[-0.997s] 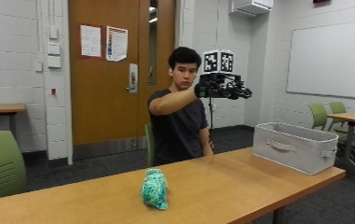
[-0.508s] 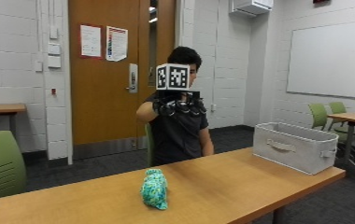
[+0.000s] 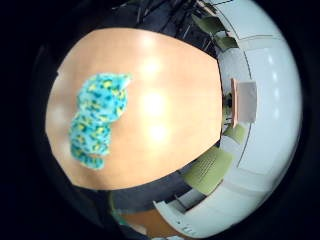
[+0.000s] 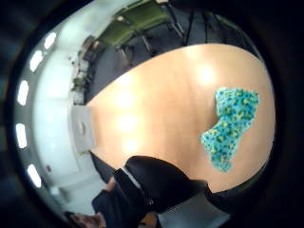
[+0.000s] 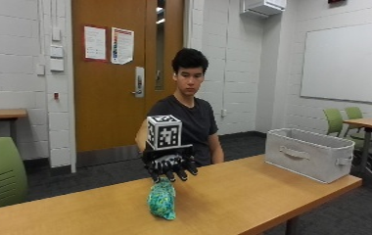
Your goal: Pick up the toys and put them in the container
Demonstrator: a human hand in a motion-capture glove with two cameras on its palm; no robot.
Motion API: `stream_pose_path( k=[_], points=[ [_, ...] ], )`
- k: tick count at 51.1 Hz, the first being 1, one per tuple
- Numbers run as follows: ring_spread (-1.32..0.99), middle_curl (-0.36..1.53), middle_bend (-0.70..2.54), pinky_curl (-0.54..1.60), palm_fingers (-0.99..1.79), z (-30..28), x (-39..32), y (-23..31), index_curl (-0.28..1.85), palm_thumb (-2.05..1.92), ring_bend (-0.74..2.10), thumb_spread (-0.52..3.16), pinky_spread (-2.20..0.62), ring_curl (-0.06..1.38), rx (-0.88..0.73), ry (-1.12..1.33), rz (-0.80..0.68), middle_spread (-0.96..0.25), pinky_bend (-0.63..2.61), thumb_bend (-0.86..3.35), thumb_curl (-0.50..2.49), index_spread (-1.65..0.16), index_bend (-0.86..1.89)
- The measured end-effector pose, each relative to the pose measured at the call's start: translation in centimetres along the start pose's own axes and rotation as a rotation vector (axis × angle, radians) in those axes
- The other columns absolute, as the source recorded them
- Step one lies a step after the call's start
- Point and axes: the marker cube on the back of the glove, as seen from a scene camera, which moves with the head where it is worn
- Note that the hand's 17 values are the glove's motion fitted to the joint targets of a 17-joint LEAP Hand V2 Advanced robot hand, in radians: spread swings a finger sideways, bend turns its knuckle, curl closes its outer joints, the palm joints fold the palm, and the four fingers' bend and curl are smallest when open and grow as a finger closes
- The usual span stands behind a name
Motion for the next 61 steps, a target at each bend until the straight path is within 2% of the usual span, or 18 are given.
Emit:
stream_pose_path(
  k=[25,32,35,40,42,44,48,61],
  points=[
    [-0.12,0.31,0.12,0.35,-0.30,8.7,3.2,0.2,0.30,-0.10,0.09,0.80,0.01,0.14,-0.117,0.010,0.017,-0.13,0.79,-0.09,0.18,-0.35,0.14],
    [-0.11,0.26,0.06,0.39,-0.26,9.5,4.0,0.6,0.29,-0.08,0.13,0.81,0.00,0.13,-0.150,0.078,0.032,-0.11,0.94,-0.07,0.20,-0.34,0.12],
    [-0.12,0.23,0.03,0.41,-0.15,9.5,4.5,0.8,0.27,-0.05,0.27,0.82,-0.04,0.16,-0.137,0.095,0.043,-0.08,1.05,-0.06,0.21,-0.35,0.09],
    [-0.19,0.21,0.11,0.41,-0.01,9.2,4.9,1.1,0.24,-0.03,0.55,0.85,-0.11,0.24,-0.108,0.102,0.050,-0.07,1.04,-0.04,0.22,-0.36,0.08],
    [-0.24,0.23,0.21,0.39,0.17,9.0,5.0,1.1,0.23,0.01,0.66,0.87,-0.15,0.26,-0.098,0.100,0.053,-0.11,0.98,-0.02,0.23,-0.37,0.12],
    [-0.27,0.25,0.25,0.37,0.24,8.6,5.1,1.0,0.23,0.03,0.69,0.89,-0.18,0.27,-0.085,0.095,0.056,-0.13,0.96,-0.01,0.24,-0.38,0.13],
    [-0.34,0.30,0.42,0.34,0.55,7.9,5.3,0.9,0.26,0.17,0.69,0.98,-0.25,0.26,-0.067,0.080,0.066,-0.21,0.91,0.06,0.27,-0.41,0.24],
    [-0.47,0.39,0.61,0.33,1.02,7.2,4.6,1.6,0.34,0.52,0.78,1.15,-0.36,0.30,-0.039,0.110,0.106,-0.35,0.84,0.23,0.36,-0.42,0.27]
  ],
)
